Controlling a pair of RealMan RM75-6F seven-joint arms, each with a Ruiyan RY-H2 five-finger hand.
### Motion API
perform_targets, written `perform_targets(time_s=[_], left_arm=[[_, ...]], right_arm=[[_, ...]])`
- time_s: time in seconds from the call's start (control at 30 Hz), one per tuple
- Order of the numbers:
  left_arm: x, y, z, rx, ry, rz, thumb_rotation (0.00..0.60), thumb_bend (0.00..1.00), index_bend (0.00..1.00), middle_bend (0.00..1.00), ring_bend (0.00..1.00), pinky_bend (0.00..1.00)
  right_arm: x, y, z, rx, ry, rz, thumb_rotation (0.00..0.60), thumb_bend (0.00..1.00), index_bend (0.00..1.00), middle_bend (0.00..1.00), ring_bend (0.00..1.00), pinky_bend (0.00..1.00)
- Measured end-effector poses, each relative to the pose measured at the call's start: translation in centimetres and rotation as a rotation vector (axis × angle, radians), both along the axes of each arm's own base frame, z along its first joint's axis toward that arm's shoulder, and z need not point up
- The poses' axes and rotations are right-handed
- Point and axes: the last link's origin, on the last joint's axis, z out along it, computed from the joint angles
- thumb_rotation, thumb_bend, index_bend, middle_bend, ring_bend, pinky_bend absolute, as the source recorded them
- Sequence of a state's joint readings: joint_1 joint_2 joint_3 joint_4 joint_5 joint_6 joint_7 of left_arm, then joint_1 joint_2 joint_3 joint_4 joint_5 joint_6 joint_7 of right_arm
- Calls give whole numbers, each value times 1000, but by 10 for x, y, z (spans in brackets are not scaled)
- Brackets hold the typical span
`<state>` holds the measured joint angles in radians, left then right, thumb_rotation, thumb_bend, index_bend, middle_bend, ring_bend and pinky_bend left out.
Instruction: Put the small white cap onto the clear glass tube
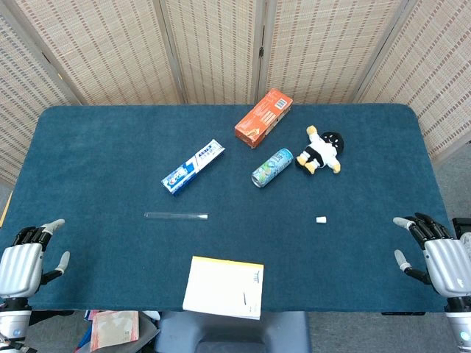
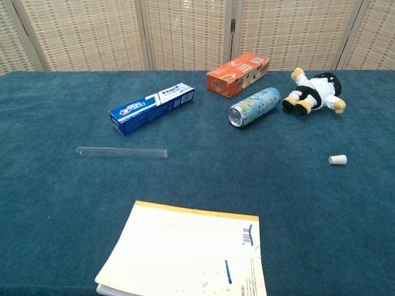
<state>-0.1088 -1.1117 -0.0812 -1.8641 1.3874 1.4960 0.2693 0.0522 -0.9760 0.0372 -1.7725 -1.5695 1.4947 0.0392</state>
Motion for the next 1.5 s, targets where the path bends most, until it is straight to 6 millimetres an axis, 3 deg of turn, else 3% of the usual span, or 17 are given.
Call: perform_targets(time_s=[0.37,0.67,0.87,1.0,1.17,1.27,1.5], left_arm=[[0,4,3,8,-10,-19,600,355,203,285,273,183],[11,31,3,-8,5,-84,600,355,204,285,278,183],[28,60,-9,-84,22,-134,600,350,193,280,244,146],[45,79,-25,-158,41,-162,600,320,168,243,193,47],[69,97,-49,-231,69,-204,600,319,167,238,193,38],[81,105,-63,-265,97,-224,600,319,168,287,294,109],[108,130,-98,-319,185,-255,600,319,241,571,574,492]], right_arm=[[3,1,6,-25,-2,22,600,363,239,255,141,225],[13,-6,12,-56,13,64,600,365,239,255,141,225],[15,-9,18,-70,18,65,600,365,239,255,141,225],[15,-10,18,-66,18,62,600,366,239,255,141,225],[14,-11,19,-65,23,56,600,366,239,255,141,225],[13,-11,19,-62,19,52,600,366,239,255,141,225],[10,-17,16,-44,15,52,600,366,239,255,141,225]])
